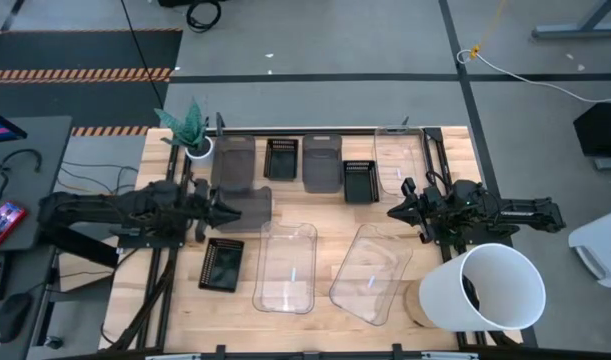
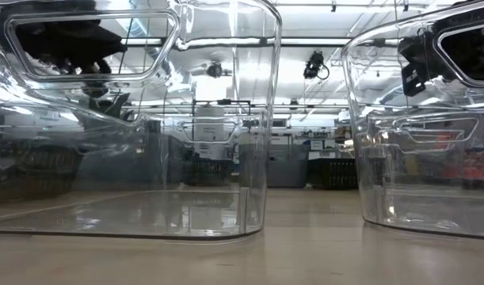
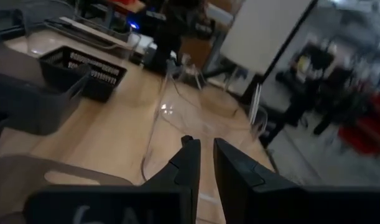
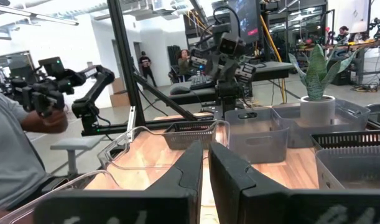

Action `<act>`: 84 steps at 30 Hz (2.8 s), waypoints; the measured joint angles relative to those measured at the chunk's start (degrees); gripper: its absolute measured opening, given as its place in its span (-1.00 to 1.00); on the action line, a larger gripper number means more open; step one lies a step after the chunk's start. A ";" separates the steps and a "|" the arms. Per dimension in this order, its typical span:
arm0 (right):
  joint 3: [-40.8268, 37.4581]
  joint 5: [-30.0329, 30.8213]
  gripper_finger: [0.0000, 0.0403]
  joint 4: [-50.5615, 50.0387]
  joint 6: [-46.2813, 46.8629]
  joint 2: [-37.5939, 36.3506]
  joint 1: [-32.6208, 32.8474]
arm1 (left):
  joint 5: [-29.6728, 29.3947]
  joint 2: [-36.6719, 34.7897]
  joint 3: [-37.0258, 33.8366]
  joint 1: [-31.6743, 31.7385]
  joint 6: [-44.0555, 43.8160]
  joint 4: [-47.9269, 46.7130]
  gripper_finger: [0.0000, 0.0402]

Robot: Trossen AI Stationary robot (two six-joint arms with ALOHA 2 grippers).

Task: Stack baskets by color
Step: Stack the bottom left transparent bin on the bottom right transparent bin

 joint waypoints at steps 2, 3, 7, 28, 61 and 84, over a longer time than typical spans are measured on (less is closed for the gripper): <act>0.00 0.00 -0.83 0.00 0.00 -0.01 -0.01 | 0.25 2.58 1.24 -0.02 1.78 -0.09 -0.75; 0.00 0.00 -0.83 0.00 0.00 -0.01 -0.01 | 0.18 3.86 2.06 0.00 1.94 -0.12 -0.74; 0.02 0.02 -0.83 0.00 0.00 0.00 -0.02 | -0.60 9.79 6.07 0.64 2.42 -0.12 -0.70; 0.01 0.01 -0.83 0.00 0.00 0.00 0.00 | 6.80 28.63 12.13 -8.73 7.48 -2.47 -0.66; 0.00 0.01 -0.83 0.35 0.00 0.00 -0.01 | -4.00 53.62 36.65 -36.60 8.22 -19.05 -0.32; 0.01 0.00 -0.83 0.39 0.00 0.00 0.00 | -9.83 65.78 55.41 -40.39 8.17 -33.03 -0.06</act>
